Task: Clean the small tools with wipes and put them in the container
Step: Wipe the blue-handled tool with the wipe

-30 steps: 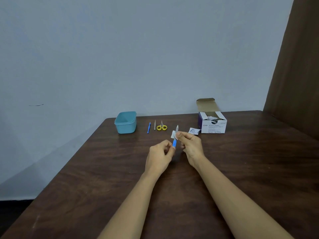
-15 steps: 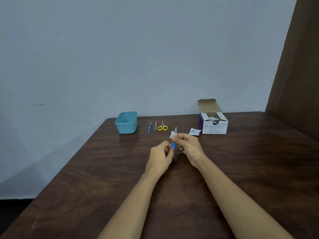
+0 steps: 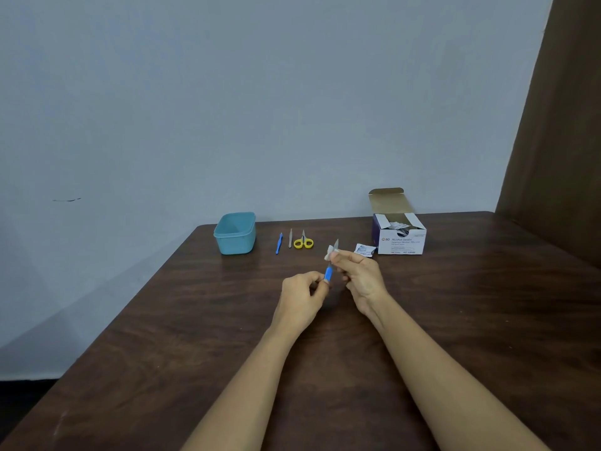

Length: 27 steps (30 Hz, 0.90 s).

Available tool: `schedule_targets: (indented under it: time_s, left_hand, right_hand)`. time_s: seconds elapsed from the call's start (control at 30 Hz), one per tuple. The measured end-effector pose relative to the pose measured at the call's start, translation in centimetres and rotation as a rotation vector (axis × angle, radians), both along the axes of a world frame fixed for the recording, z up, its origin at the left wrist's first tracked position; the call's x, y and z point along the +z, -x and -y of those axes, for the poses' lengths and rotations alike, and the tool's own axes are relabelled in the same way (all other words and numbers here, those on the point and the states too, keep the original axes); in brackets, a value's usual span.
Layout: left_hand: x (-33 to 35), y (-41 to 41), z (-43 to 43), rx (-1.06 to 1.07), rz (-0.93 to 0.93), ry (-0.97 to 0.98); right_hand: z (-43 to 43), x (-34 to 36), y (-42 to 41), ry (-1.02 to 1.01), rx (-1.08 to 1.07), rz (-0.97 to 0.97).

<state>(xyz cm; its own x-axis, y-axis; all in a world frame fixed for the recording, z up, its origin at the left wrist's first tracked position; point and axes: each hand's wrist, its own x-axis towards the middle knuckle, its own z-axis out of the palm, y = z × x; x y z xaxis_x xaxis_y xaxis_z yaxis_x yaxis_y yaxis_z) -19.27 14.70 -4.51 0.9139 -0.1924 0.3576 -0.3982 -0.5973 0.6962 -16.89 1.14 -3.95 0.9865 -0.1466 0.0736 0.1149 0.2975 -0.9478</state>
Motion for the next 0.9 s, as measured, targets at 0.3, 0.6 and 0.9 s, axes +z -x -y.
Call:
schedule_targets:
  time_s: [0.3,0.6,0.9]
  left_hand:
    - [0.01,0.03,0.04,-0.027,-0.019,0.008]
    - [-0.18,-0.04,0.08,-0.004,-0.033,0.085]
    - [0.02,0.0,0.09,0.01,-0.044,0.043]
  right_hand:
    - [0.05,-0.15,0.12,0.018,-0.052,-0.003]
    - [0.01,-0.07,-0.28,-0.229,0.128,0.02]
    - [0.25,0.11,-0.06,-0.009,-0.005,0.022]
